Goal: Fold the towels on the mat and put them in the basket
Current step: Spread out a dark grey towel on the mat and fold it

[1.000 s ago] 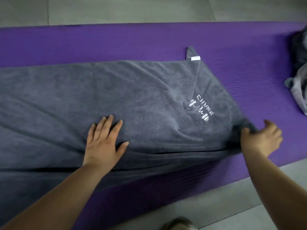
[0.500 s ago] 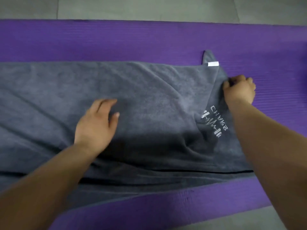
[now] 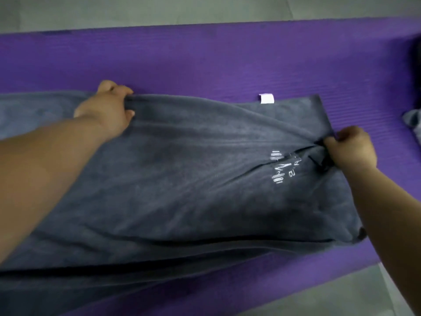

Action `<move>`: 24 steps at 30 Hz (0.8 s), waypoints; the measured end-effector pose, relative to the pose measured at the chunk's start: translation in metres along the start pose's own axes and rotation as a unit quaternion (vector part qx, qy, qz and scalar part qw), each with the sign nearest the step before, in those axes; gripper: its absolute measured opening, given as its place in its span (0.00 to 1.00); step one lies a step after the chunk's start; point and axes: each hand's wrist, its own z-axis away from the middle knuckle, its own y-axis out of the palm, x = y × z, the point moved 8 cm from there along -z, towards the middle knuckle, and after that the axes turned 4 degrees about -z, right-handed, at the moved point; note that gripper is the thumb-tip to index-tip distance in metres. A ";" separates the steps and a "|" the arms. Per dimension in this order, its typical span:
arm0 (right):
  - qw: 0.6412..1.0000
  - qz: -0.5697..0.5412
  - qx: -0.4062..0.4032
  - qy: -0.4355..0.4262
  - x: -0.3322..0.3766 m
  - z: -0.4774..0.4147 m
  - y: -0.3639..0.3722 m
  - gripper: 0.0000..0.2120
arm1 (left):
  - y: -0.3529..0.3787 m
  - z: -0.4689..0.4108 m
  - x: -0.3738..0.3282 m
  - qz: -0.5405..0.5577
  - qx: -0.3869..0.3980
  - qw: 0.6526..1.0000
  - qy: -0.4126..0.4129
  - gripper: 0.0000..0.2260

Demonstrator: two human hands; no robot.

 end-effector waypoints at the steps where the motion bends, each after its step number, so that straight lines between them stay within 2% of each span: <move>1: 0.999 -0.037 -0.015 -0.007 0.009 -0.006 0.001 0.26 | -0.002 0.002 -0.001 0.000 -0.008 1.000 -0.006 0.19; 3: 0.997 -0.081 -0.007 -0.006 0.026 -0.022 0.008 0.23 | -0.009 0.006 -0.002 0.001 -0.021 1.000 -0.010 0.15; 6: 0.999 -0.031 0.021 -0.015 0.046 -0.042 0.016 0.20 | -0.026 0.007 -0.002 0.039 -0.069 0.997 -0.010 0.11; 8: 0.998 -0.014 -0.005 -0.061 0.065 -0.052 0.004 0.18 | -0.044 0.004 -0.001 0.051 -0.110 0.993 -0.009 0.11; 10: 0.993 -0.065 -0.052 -0.089 0.083 -0.063 -0.017 0.17 | -0.061 -0.006 0.002 0.057 -0.147 0.987 -0.007 0.12; 12: 0.985 -0.127 -0.075 -0.089 0.099 -0.076 -0.032 0.11 | -0.071 -0.017 0.005 0.080 -0.151 0.985 -0.022 0.17; 14: 0.977 -0.180 -0.080 -0.081 0.109 -0.090 -0.035 0.05 | -0.063 -0.019 0.006 0.101 -0.101 0.989 -0.044 0.28; 15: 0.974 -0.202 -0.064 -0.077 0.111 -0.093 -0.032 0.08 | -0.055 -0.016 0.003 0.089 -0.071 0.993 -0.038 0.32; 17: 0.978 -0.197 -0.008 -0.071 0.107 -0.091 -0.016 0.24 | -0.034 -0.001 -0.007 0.035 -0.027 0.999 0.014 0.34; 18: 0.982 -0.169 0.013 -0.080 0.102 -0.085 -0.007 0.26 | -0.019 0.013 -0.011 0.012 -0.002 0.999 0.046 0.33; 19: 0.987 -0.138 0.028 -0.084 0.092 -0.076 0.001 0.26 | -0.005 0.029 -0.016 -0.006 0.011 0.997 0.077 0.32; 21: 0.993 -0.080 0.033 -0.082 0.061 -0.053 0.013 0.26 | 0.015 0.070 -0.032 -0.043 -0.009 0.984 0.172 0.27; 24: 0.997 -0.030 -0.020 -0.068 0.007 -0.010 0.009 0.26 | 0.047 0.143 -0.057 -0.052 -0.009 0.947 0.317 0.27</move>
